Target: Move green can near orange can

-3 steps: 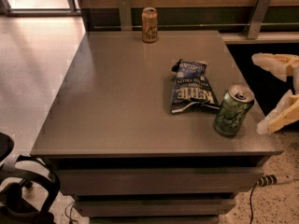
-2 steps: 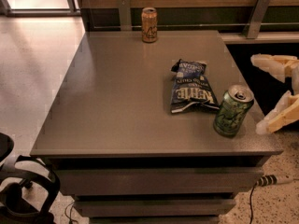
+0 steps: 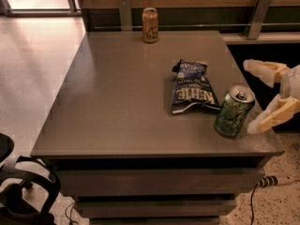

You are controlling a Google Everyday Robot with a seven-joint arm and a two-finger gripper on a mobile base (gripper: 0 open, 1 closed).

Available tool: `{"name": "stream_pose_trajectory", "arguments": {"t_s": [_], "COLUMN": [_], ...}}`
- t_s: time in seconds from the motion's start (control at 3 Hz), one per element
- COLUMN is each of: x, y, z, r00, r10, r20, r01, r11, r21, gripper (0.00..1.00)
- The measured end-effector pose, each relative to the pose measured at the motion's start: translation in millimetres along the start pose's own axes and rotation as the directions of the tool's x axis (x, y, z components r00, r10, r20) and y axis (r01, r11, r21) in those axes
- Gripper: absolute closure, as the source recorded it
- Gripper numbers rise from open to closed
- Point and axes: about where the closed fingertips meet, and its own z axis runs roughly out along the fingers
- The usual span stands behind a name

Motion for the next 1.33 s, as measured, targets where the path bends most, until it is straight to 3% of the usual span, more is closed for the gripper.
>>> {"name": "stream_pose_trajectory", "arguments": {"t_s": [0.33,1.0,1.33], "x": [6.5,15.9,22.1], "y": [-0.9,2.2,2.6], "z": [1.6,-17.7,-13.9], "r00": [0.999,0.991,0.978], "r10": [0.006,-0.005,-0.017], "r20": [0.053,0.132,0.207], "r01": [-0.006,-0.002,-0.001], "r11": [1.0,0.9984,0.9965], "r21": [0.002,0.057,0.084], "gripper": [0.0,0.0,0.0]}}
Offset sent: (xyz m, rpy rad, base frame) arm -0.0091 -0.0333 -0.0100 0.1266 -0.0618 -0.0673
